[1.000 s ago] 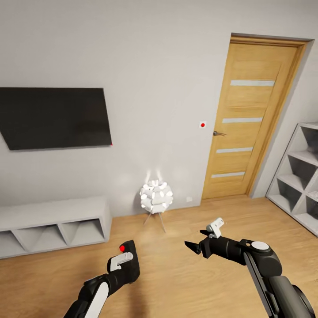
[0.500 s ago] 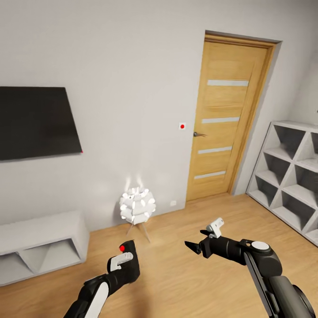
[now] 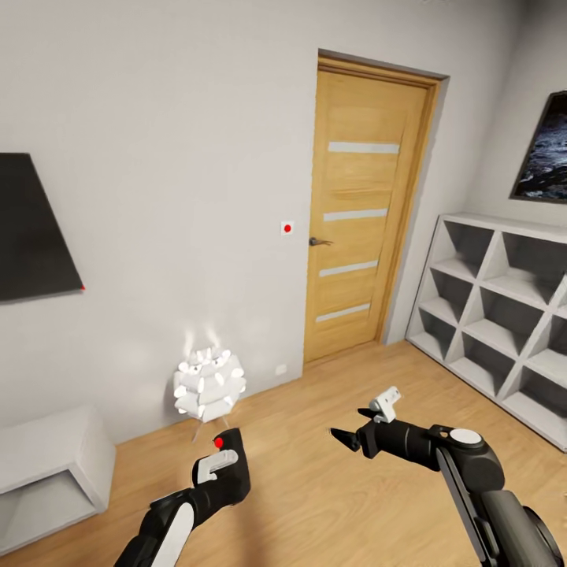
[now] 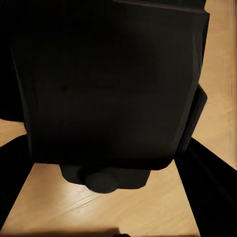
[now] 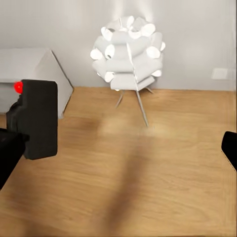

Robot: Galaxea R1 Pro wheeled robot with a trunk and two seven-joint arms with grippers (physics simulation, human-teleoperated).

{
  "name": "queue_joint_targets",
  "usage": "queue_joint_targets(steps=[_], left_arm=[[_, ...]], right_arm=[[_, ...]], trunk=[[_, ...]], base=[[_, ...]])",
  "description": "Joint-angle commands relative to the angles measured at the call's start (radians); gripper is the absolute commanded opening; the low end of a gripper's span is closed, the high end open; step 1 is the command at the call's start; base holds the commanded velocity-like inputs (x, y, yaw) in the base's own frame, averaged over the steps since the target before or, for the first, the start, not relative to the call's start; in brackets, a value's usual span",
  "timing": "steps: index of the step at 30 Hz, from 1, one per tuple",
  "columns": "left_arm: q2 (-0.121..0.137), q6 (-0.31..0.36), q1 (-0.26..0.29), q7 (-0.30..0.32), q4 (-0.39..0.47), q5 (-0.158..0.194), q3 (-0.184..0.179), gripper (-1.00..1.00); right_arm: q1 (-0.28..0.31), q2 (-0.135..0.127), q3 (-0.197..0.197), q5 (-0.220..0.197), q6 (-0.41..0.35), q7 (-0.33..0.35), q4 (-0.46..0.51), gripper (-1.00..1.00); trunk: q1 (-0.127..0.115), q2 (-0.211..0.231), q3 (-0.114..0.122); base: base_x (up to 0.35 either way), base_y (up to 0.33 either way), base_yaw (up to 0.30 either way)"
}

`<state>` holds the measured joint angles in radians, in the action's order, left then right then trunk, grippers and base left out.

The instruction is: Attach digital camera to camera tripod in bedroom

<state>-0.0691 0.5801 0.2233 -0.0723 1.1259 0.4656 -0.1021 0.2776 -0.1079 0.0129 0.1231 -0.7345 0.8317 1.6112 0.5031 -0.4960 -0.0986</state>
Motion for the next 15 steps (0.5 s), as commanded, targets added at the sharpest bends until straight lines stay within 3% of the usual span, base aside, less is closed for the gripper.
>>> queue_joint_targets(steps=[1, 2, 11, 15], left_arm=[[0.000, 0.004, 0.001, -0.007, 0.002, 0.011, -0.001, -1.00], [0.000, 0.004, 0.001, -0.005, 0.002, 0.011, -0.001, -1.00], [-0.002, 0.005, 0.001, -0.011, 0.018, 0.019, 0.003, -1.00], [-0.003, 0.006, 0.001, -0.013, 0.019, 0.020, 0.004, -1.00]], right_arm=[[0.002, 0.000, 0.004, 0.011, -0.003, 0.010, 0.001, 1.00], [0.007, 0.001, 0.059, 0.010, -0.004, 0.026, 0.001, 1.00], [0.006, 0.008, 0.073, 0.010, -0.002, 0.038, 0.001, 1.00], [0.005, 0.008, 0.074, 0.010, -0.002, 0.038, 0.001, 1.00]], trunk=[[0.001, -0.002, -0.002], [0.001, -0.002, -0.002], [0.001, -0.002, -0.002], [-0.015, 0.026, 0.010]], base=[[0.023, -0.002, -0.263], [0.004, 0.000, -0.263], [0.001, 0.000, -0.263], [0.000, 0.000, -0.263]])
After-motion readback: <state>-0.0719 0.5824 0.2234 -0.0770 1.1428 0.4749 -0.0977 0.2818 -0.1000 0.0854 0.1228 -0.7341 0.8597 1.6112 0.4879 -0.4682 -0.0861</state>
